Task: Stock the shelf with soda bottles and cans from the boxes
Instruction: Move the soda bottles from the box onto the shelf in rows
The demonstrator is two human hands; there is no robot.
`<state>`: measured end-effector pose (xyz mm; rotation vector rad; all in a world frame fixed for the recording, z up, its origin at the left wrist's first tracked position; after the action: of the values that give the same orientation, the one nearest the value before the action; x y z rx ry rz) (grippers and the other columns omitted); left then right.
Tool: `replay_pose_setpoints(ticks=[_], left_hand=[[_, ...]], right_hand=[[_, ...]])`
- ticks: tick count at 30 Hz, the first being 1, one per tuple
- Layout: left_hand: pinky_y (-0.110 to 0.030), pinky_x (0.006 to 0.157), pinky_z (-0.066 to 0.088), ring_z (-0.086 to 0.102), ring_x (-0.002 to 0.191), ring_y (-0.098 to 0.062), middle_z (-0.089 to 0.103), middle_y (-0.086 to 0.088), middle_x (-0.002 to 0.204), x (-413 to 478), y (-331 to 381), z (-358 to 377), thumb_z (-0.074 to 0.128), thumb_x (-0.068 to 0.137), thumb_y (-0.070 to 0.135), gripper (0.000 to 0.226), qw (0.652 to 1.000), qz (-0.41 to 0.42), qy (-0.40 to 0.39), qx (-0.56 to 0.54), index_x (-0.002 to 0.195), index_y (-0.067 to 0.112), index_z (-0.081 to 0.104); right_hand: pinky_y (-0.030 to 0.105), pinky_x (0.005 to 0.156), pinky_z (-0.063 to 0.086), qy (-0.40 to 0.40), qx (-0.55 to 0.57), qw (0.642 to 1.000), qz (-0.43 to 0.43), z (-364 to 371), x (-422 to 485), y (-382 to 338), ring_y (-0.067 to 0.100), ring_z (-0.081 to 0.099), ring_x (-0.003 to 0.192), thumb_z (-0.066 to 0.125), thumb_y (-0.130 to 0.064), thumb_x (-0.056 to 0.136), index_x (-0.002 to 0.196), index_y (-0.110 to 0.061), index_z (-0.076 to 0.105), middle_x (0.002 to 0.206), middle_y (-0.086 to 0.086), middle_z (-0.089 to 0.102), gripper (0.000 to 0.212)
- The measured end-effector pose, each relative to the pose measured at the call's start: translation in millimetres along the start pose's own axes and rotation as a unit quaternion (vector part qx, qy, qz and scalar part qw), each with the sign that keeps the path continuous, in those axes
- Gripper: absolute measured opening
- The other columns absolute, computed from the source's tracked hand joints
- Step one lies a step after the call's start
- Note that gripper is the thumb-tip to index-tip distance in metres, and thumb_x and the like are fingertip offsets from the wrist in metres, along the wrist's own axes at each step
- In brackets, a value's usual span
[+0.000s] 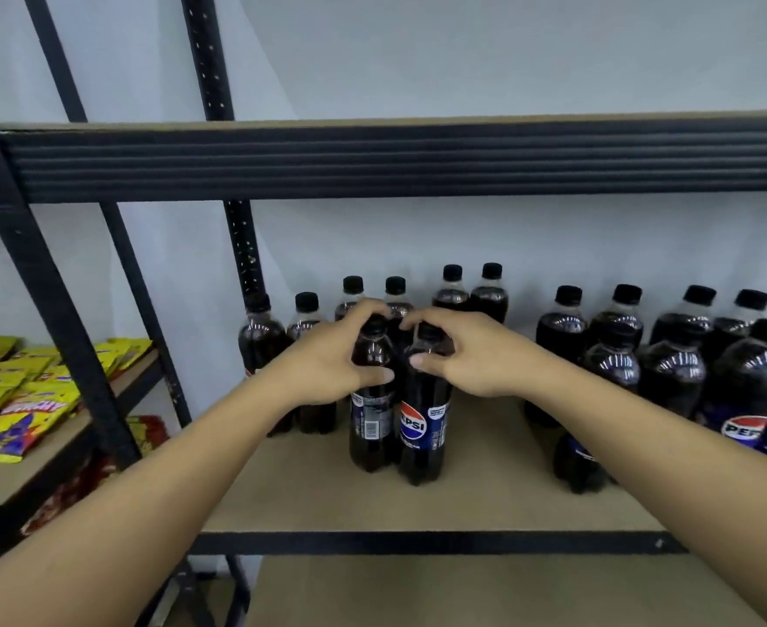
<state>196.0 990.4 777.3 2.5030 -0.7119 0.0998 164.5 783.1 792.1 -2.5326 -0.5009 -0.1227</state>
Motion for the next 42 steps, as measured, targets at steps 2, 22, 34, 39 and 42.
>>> replay_pose_setpoints(ticks=[2,22,34,39,42], left_hand=[[-0.015,0.073,0.041,0.059,0.091,-0.003,0.061,0.018,0.104,0.3,0.1,3.1,0.079,0.086,0.039,0.068,1.000,0.010,0.008,-0.024,0.137,0.049,0.035],[-0.027,0.114,0.039,0.045,0.130,0.009,0.053,0.033,0.136,-29.8,-2.1,135.9,0.082,0.084,0.040,0.085,0.957,-0.008,0.036,-0.286,0.147,0.053,0.027],[-0.035,0.118,0.039,0.050,0.127,0.010,0.057,0.021,0.136,-43.8,-10.1,176.1,0.067,0.097,0.014,0.051,0.926,-0.099,0.018,-0.364,0.131,0.042,0.040],[-0.038,0.113,0.042,0.051,0.130,-0.004,0.051,0.019,0.136,-48.7,2.2,188.2,0.080,0.079,0.052,0.069,0.934,-0.136,0.046,-0.326,0.133,0.053,0.037],[-0.037,0.111,0.045,0.054,0.121,-0.005,0.052,0.013,0.127,-51.1,9.7,187.3,0.076,0.089,0.028,0.057,0.940,-0.156,0.093,-0.288,0.136,0.042,0.046]], right_hand=[[0.028,0.099,0.048,0.008,0.000,1.000,0.025,-3.3,-5.3,4.9,0.010,0.057,0.119,0.067,-0.031,0.096,0.141,-0.038,0.050,0.137,-0.011,0.059,0.048],[0.027,0.109,0.043,0.153,0.238,0.944,0.170,93.7,-95.0,78.9,-0.016,0.053,0.117,0.070,-0.033,0.095,0.145,-0.038,0.041,0.125,-0.030,0.061,0.058],[0.021,0.109,0.032,0.208,0.156,0.952,0.159,121.1,-115.2,113.7,-0.004,0.042,0.131,0.067,-0.039,0.095,0.149,-0.033,0.043,0.139,-0.019,0.052,0.059],[0.024,0.109,0.040,0.204,0.205,0.943,0.165,122.5,-122.5,118.6,-0.004,0.050,0.129,0.067,-0.039,0.095,0.146,-0.032,0.042,0.137,-0.020,0.057,0.058],[0.029,0.107,0.044,0.200,0.215,0.939,0.181,123.0,-126.0,121.5,0.001,0.054,0.124,0.066,-0.043,0.095,0.147,-0.030,0.038,0.133,-0.020,0.058,0.060]])
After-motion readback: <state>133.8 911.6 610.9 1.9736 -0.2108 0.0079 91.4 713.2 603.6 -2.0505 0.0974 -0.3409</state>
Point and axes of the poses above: each hand's wrist, its own x-axis towards the middle knuckle, its own z-axis out of the palm, y = z × x, the point moved 2 cm from there along x, towards the middle knuckle
